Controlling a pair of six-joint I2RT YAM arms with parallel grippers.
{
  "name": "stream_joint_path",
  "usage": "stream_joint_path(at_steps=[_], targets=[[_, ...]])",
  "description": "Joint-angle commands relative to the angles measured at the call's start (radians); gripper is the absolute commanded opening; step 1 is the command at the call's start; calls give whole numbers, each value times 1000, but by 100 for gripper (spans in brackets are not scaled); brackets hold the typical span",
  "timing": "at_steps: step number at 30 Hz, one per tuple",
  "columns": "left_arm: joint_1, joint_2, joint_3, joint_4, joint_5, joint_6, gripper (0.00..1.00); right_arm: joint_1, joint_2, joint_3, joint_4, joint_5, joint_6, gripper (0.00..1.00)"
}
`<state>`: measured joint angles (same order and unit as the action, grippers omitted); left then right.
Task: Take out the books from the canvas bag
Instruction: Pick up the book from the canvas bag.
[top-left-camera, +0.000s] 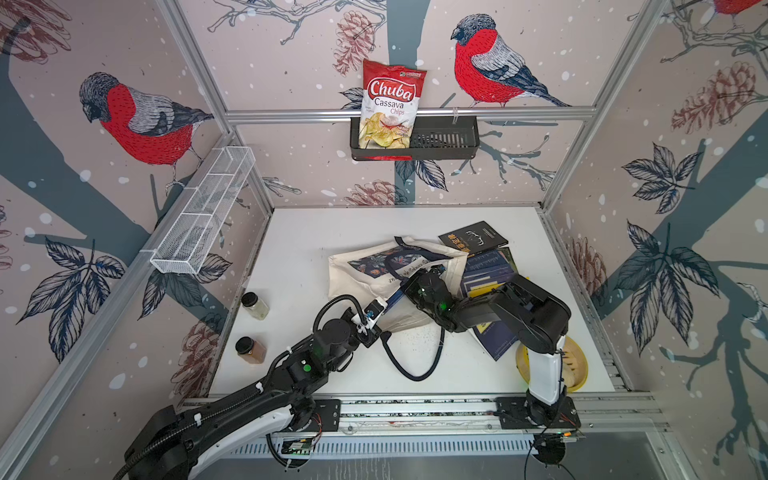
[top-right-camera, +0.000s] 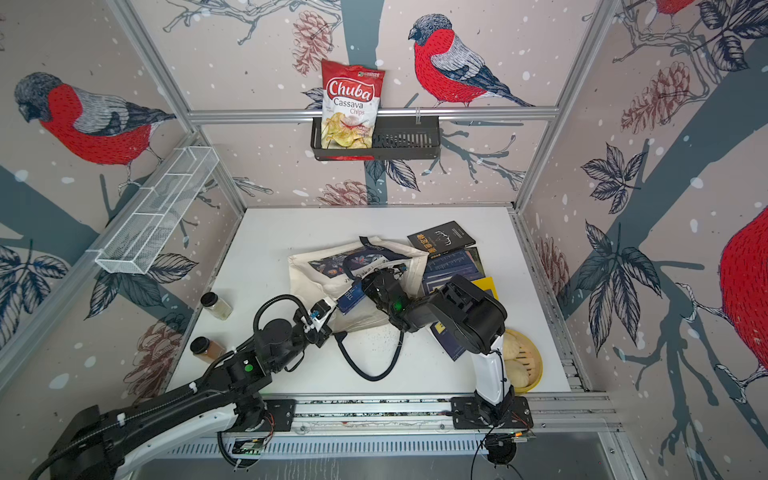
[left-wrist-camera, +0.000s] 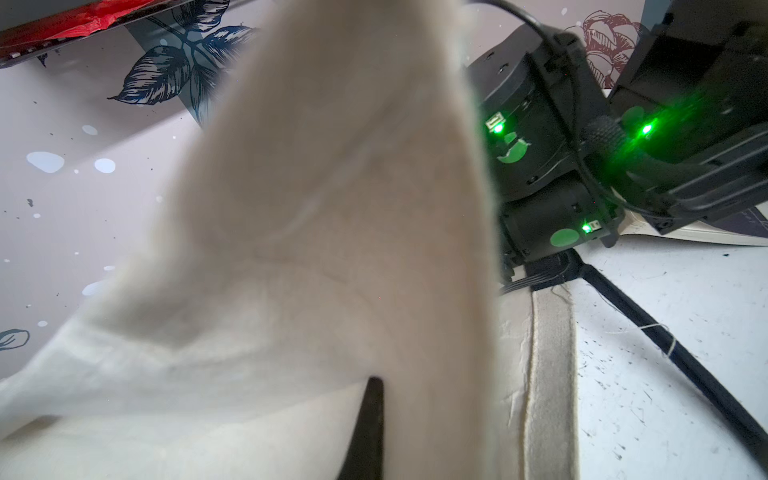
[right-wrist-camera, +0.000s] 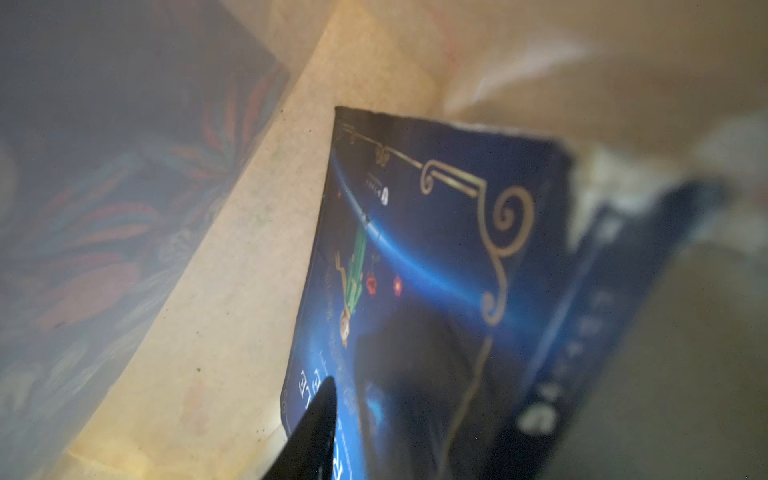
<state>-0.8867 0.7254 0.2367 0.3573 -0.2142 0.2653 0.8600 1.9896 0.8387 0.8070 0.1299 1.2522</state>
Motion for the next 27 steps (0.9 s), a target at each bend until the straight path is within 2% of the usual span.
stream_joint_path(at_steps=[1, 5, 14, 27], targets=[[-4, -4, 0, 68, 30, 3, 0, 3, 13, 11, 39, -2, -19, 33], [-5, -4, -1, 68, 30, 3, 0, 2, 9, 10, 33, 14, -25, 26], [-5, -10, 0, 68, 17, 7, 0, 11, -65, -10, -12, 15, -67, 0], [-4, -2, 10, 56, -41, -9, 0, 115, -414, -89, -334, 75, -265, 0]])
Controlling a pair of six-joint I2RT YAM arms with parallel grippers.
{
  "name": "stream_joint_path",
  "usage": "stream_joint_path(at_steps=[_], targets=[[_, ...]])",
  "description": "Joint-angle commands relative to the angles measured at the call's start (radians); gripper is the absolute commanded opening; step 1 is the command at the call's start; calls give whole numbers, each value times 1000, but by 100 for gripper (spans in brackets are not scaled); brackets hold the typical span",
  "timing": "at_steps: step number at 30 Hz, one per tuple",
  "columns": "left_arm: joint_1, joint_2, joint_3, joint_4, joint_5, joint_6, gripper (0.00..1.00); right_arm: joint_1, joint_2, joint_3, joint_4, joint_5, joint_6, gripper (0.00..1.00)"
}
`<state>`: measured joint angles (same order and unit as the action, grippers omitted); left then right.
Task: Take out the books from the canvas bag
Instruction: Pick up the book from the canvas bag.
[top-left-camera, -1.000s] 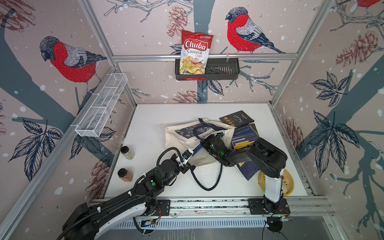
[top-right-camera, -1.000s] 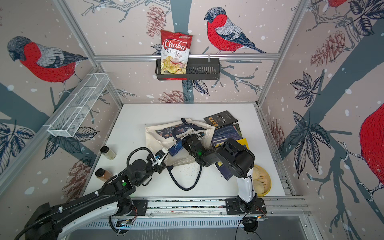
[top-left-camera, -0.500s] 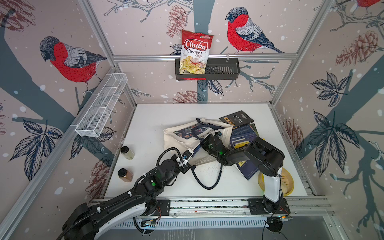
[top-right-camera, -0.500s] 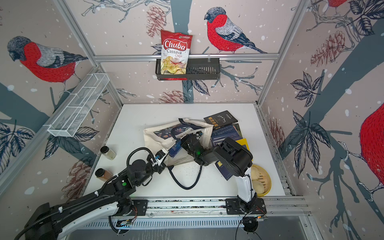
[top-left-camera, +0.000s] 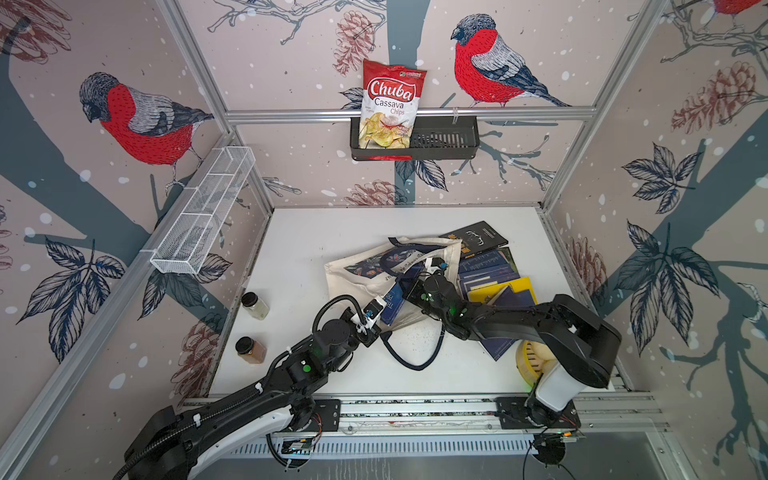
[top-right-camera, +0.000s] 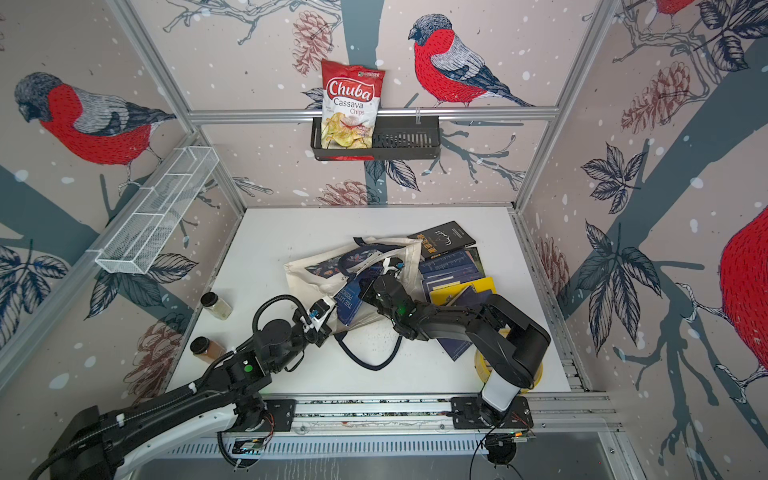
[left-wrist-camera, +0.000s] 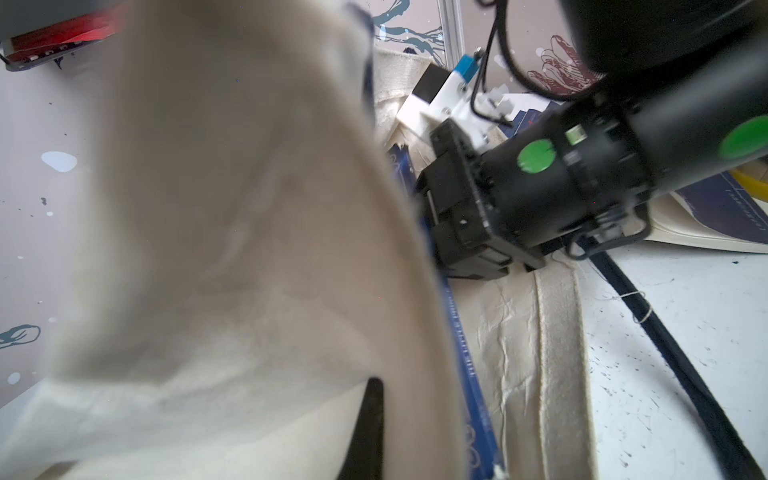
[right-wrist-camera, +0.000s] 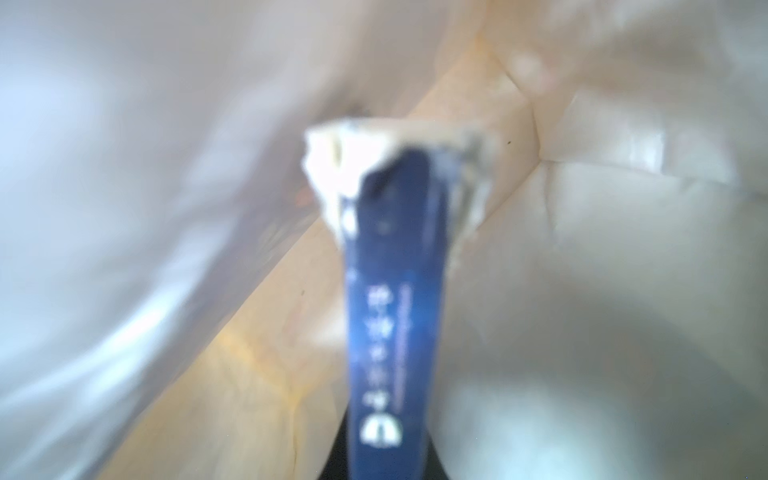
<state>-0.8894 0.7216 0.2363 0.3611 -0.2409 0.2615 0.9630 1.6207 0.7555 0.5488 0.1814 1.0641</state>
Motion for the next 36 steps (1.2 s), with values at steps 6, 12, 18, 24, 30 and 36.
stream_joint_path(at_steps=[6, 12, 18, 24, 30, 36], targets=[[-2, -1, 13, 45, -32, -7, 0, 32, -223, -34, -258, 61, -176, 0], [-2, 11, 18, 41, -54, -5, 0, 50, -456, -52, -395, 168, -305, 0], [0, 28, 25, 26, -88, -3, 0, 54, -659, -63, -380, 189, -422, 0], [7, 40, 33, 14, -123, -13, 0, 54, -719, 8, -404, 117, -515, 0], [17, 56, 49, -4, -146, -37, 0, 53, -739, 64, -411, 13, -592, 0], [23, 47, 51, -12, -183, -44, 0, 52, -746, 92, -413, -28, -623, 0]])
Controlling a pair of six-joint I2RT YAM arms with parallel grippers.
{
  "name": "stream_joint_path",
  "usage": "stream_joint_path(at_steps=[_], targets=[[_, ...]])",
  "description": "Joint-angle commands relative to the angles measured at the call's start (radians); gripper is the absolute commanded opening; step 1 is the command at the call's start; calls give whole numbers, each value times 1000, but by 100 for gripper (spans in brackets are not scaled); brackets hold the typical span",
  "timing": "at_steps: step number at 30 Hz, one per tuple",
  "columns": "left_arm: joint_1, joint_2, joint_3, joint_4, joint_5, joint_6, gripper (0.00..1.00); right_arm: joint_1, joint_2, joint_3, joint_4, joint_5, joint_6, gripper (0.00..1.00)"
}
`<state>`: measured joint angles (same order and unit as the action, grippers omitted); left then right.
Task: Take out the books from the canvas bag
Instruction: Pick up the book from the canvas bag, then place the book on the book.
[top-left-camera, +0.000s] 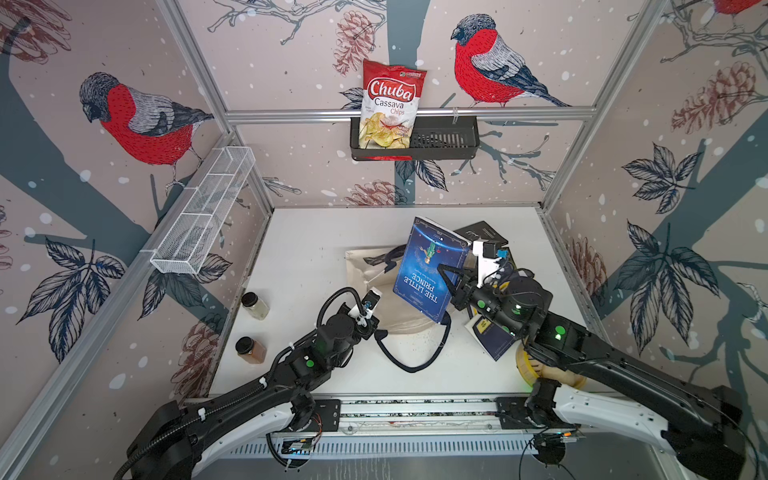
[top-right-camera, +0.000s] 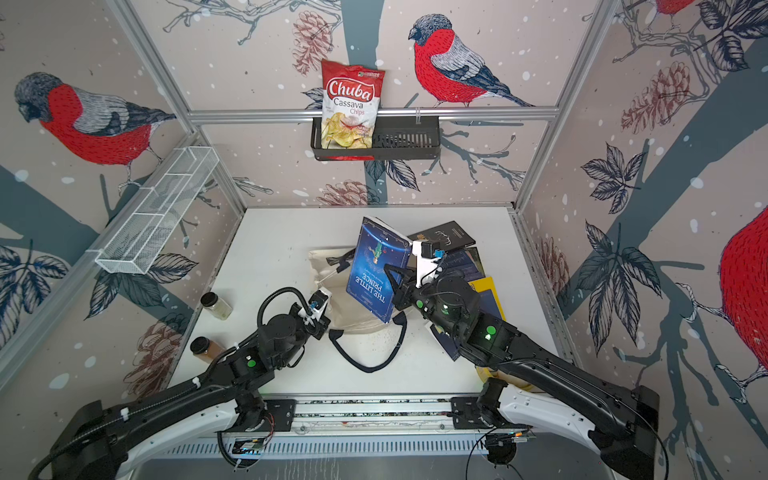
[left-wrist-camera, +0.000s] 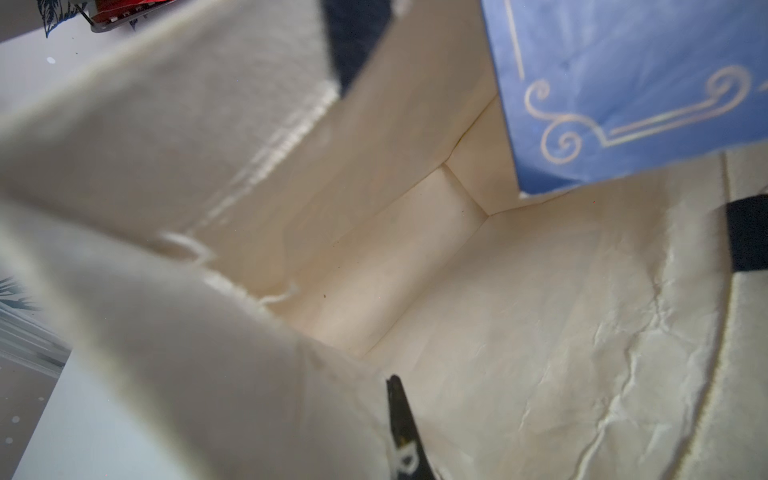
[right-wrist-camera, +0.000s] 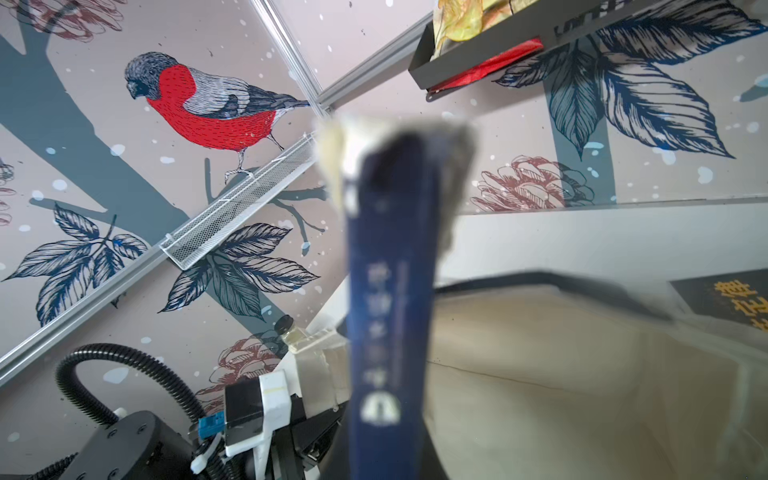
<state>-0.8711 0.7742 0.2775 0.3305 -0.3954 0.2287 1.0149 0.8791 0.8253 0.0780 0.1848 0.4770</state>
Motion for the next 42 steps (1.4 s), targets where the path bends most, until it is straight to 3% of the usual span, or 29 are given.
stream_joint_path(at_steps=[1, 9, 18, 29, 42], targets=[[5, -5, 9, 16, -35, -11, 0, 0, -7, 29, 51, -32, -38, 0], [4, 1, 16, 4, -48, -9, 0, -27, -36, 66, 60, 13, -52, 0], [5, -10, 17, -1, -47, -6, 0, -256, 44, 178, 34, -182, 48, 0], [4, -8, 19, -8, -41, -7, 0, -473, 26, 228, 56, -149, 79, 0], [5, -11, 16, -4, -42, -5, 0, -882, 111, 111, 249, -263, 492, 0]])
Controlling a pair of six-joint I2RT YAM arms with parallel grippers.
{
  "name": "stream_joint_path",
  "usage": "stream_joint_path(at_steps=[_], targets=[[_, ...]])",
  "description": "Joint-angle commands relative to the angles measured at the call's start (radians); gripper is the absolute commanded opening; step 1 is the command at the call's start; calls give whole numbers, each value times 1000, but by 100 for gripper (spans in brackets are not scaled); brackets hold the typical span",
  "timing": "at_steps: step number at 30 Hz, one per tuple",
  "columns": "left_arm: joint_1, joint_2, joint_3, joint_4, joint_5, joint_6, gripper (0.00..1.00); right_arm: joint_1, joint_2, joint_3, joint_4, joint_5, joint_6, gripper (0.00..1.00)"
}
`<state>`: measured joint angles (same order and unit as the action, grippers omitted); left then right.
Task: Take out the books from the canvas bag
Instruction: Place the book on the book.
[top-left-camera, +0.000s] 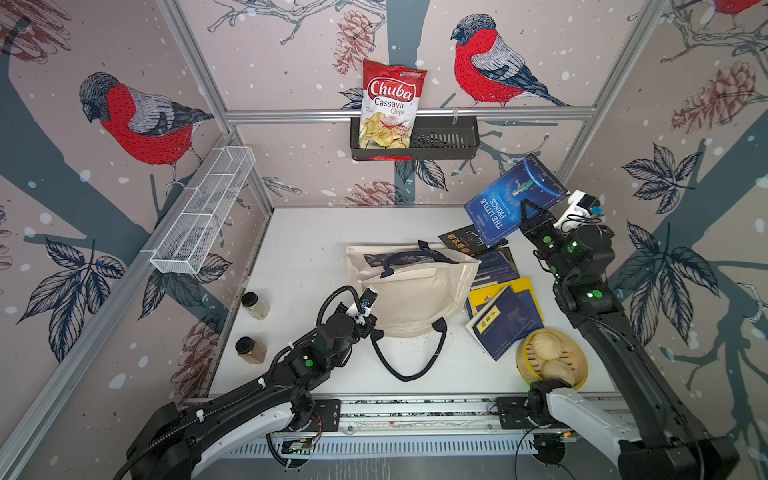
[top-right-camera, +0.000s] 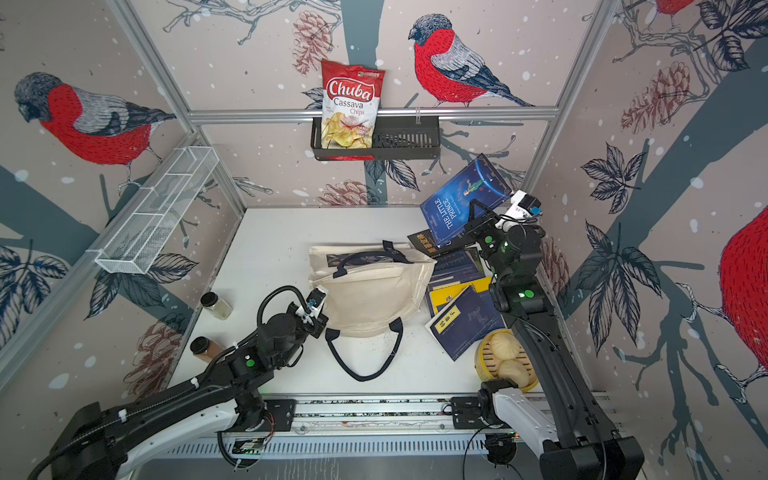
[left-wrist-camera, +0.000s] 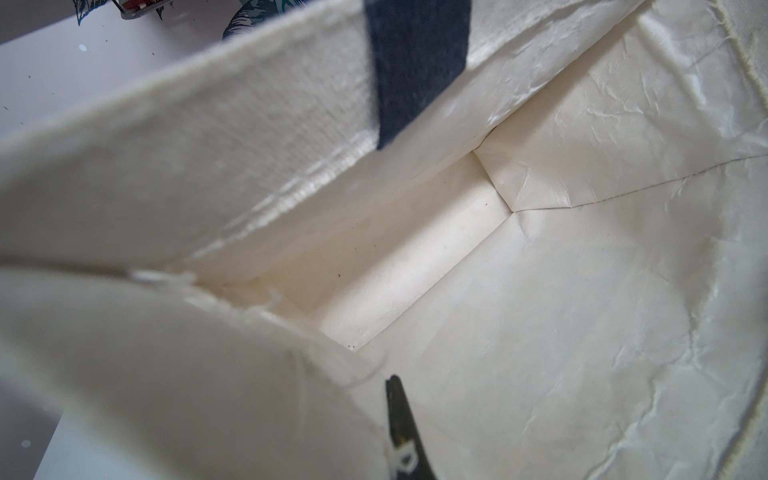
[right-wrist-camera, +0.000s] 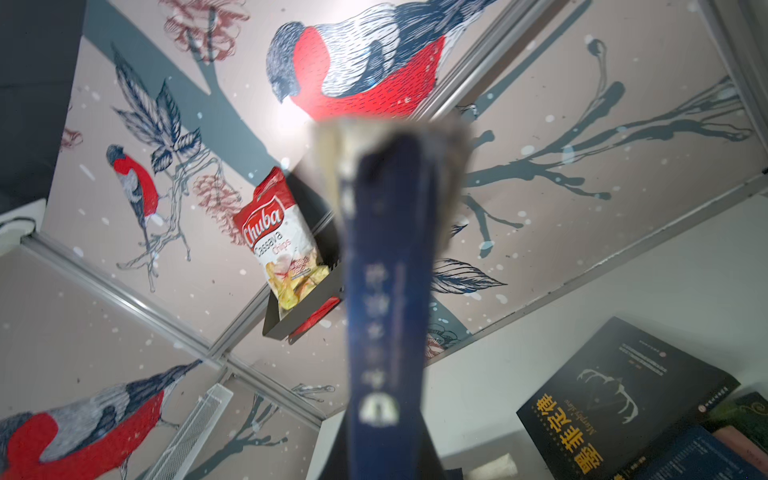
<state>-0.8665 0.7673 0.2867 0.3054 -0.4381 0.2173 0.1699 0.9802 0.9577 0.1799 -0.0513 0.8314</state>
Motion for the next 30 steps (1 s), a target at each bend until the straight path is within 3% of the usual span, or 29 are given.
stream_joint_path(at_steps=[1, 7, 16, 30], targets=[[0, -4, 7, 22, 2, 7, 0, -56, 20, -30, 153, -23, 158, 0], [1, -7, 10, 21, 1, 7, 0, -135, 71, -78, 203, -11, 230, 0], [0, -18, 11, 15, 0, 5, 0, -151, 176, -122, 177, 14, 224, 0], [0, -34, 11, 15, 5, 4, 0, -156, 409, -230, 306, -51, 307, 0]])
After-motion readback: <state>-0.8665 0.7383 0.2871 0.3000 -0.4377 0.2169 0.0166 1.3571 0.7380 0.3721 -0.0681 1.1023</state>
